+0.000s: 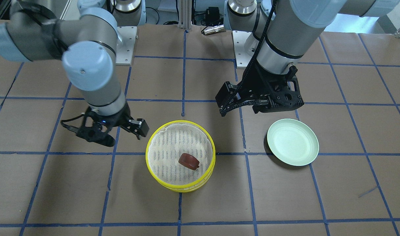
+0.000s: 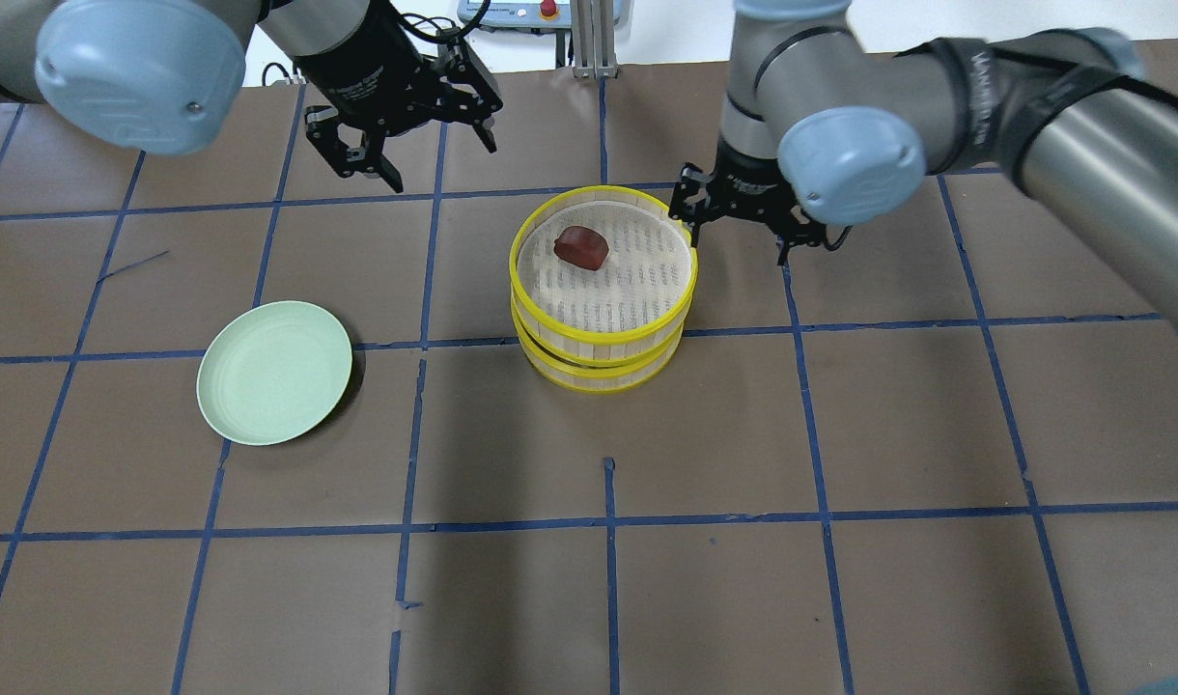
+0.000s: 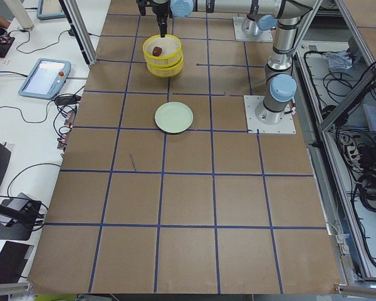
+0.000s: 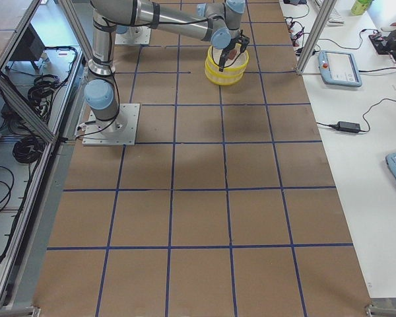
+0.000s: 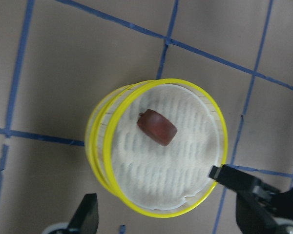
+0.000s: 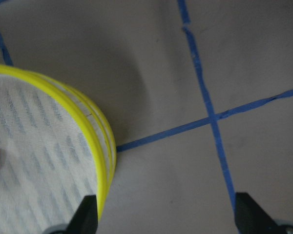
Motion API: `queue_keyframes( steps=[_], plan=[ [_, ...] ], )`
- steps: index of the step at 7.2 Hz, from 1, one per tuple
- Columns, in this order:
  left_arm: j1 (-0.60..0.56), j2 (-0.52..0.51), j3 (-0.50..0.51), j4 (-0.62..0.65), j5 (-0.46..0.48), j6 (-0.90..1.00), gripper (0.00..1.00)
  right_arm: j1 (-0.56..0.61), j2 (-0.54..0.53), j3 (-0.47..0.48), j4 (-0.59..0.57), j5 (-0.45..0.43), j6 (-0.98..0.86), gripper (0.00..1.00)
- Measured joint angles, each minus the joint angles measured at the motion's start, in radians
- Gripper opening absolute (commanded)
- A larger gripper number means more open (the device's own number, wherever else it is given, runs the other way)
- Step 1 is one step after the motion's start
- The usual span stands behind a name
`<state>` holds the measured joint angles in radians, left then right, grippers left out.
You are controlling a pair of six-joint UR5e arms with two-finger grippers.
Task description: Stack buns with steamer
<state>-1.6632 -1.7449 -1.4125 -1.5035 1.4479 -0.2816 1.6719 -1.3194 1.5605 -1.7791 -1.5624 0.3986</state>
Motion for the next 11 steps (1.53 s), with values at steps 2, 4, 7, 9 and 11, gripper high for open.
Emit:
queue_keyframes(
  steps=[2,4,7,9,11],
  plan=[
    [0.0,0.03,0.008,-0.099,0.147,0.149,1.0,-0.09,-0.161,-0.058,0.21,-0.007,-0.181,1.0],
    [0.005,0.049,-0.001,-0.116,0.128,0.176,1.0,-0.069,-0.275,-0.086,0.332,-0.011,-0.256,1.0],
    [0.015,0.055,-0.009,-0.114,0.112,0.188,1.0,-0.062,-0.294,-0.078,0.35,-0.007,-0.337,1.0],
    [0.015,0.056,-0.007,-0.106,0.109,0.189,1.0,-0.074,-0.295,-0.079,0.35,-0.003,-0.372,1.0],
    [0.016,0.056,-0.007,-0.104,0.109,0.19,1.0,-0.078,-0.296,-0.072,0.354,-0.001,-0.377,1.0]
  ],
)
